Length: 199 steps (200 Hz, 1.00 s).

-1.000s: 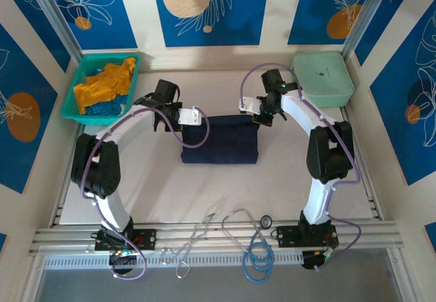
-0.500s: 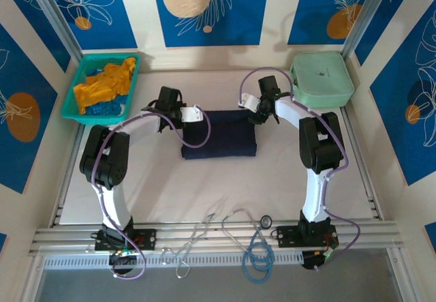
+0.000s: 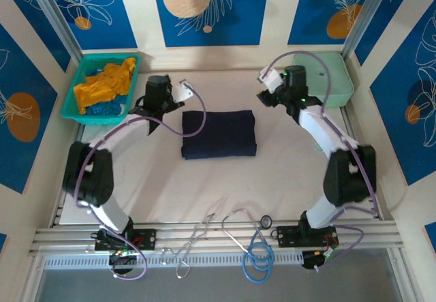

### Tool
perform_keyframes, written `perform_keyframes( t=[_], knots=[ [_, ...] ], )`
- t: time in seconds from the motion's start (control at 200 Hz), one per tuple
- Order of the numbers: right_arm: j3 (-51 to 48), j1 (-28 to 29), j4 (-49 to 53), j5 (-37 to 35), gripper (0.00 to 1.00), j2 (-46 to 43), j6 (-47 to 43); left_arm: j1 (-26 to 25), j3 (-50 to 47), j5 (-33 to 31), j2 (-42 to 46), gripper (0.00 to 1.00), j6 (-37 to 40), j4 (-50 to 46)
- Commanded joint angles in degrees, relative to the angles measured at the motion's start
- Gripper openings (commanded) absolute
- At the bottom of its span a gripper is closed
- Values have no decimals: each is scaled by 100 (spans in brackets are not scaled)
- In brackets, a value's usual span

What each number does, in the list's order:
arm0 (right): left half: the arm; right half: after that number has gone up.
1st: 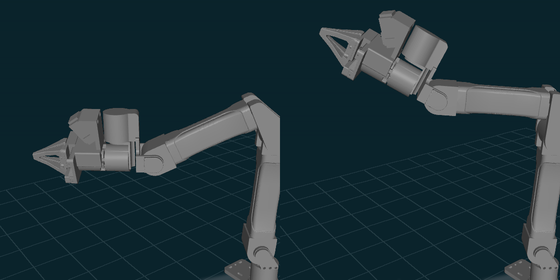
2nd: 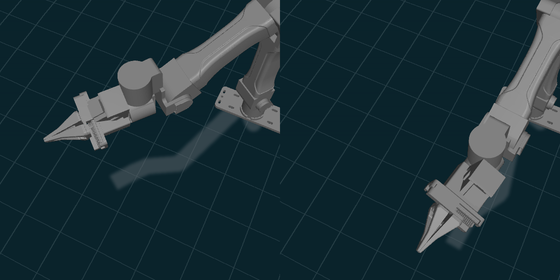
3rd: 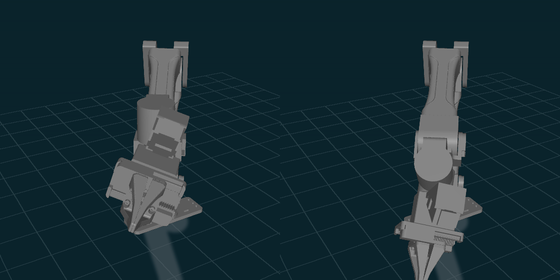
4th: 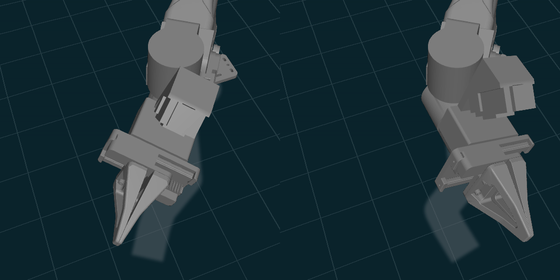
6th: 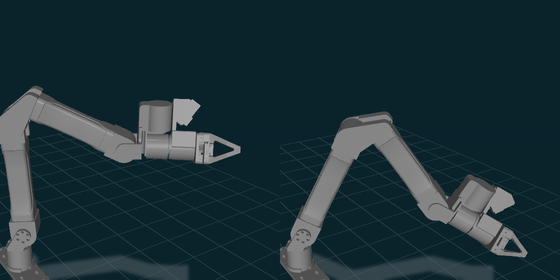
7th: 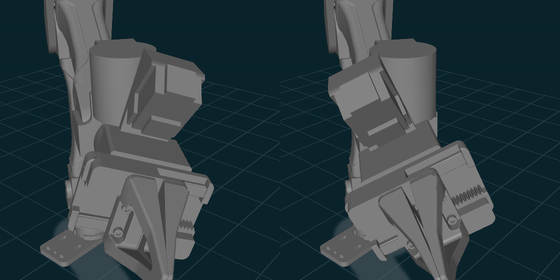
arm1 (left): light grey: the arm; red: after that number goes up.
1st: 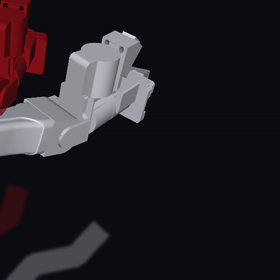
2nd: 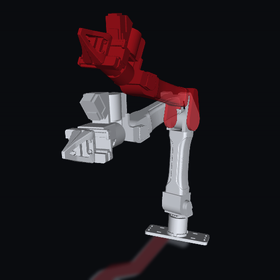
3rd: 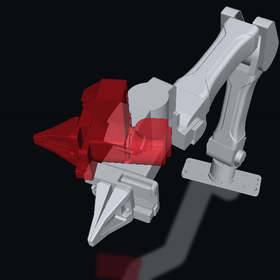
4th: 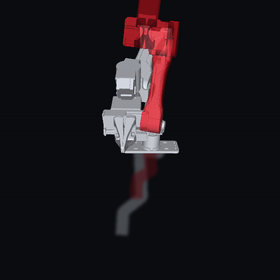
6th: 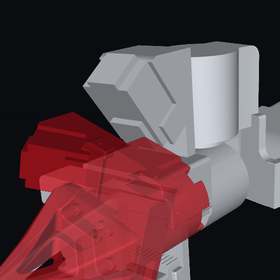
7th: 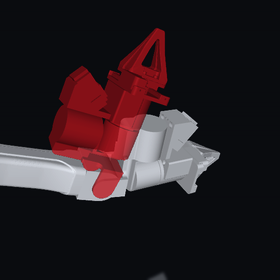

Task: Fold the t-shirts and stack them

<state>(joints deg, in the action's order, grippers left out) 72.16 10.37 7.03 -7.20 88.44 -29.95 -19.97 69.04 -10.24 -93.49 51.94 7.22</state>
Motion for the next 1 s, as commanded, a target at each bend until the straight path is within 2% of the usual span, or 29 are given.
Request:
perform_keyframes(
  t=[0.0, 0.075, 0.165, 0.235, 0.32, 0.415, 0.48, 0.565, 0.68, 0.991],
  knots=[
    [-61, 56, 269, -462, 66, -898, 1363, 71, 113, -575, 909, 75, -1163, -364],
    [270, 91, 1357, -1204, 66, -1234, 2732, 69, 397, -668, 1287, 76, -2050, -1403],
    [444, 100, 2541, -1371, 64, -1452, 3951, 62, 926, -640, 1505, 76, -3095, -2878],
    [324, 160, 3078, -1239, 63, -1576, 4538, 49, 1379, -537, 1506, 75, -3948, -4091],
    [133, 286, 3553, -880, 63, -1644, 5126, 51, 1782, -165, 1383, 70, -4820, -5400],
    [-126, 444, 3852, -327, 64, -1566, 5651, 33, 1719, 521, 1249, 65, -5605, -6194],
    [-296, 601, 3894, -74, 66, -1416, 5917, 0, 1299, 817, 1275, 64, -6116, -6161],
    [-442, 838, 3841, 78, 68, -1113, 6090, -89, 507, 1141, 1460, 66, -6584, -5545],
    [-449, 1038, 3757, 56, 69, -471, 6141, -202, -180, 1181, 1457, 68, -7158, -4858],
    [-320, 1099, 3277, -36, 69, 977, 6231, -546, -225, 883, 389, 71, -7748, -4159]
  ],
)
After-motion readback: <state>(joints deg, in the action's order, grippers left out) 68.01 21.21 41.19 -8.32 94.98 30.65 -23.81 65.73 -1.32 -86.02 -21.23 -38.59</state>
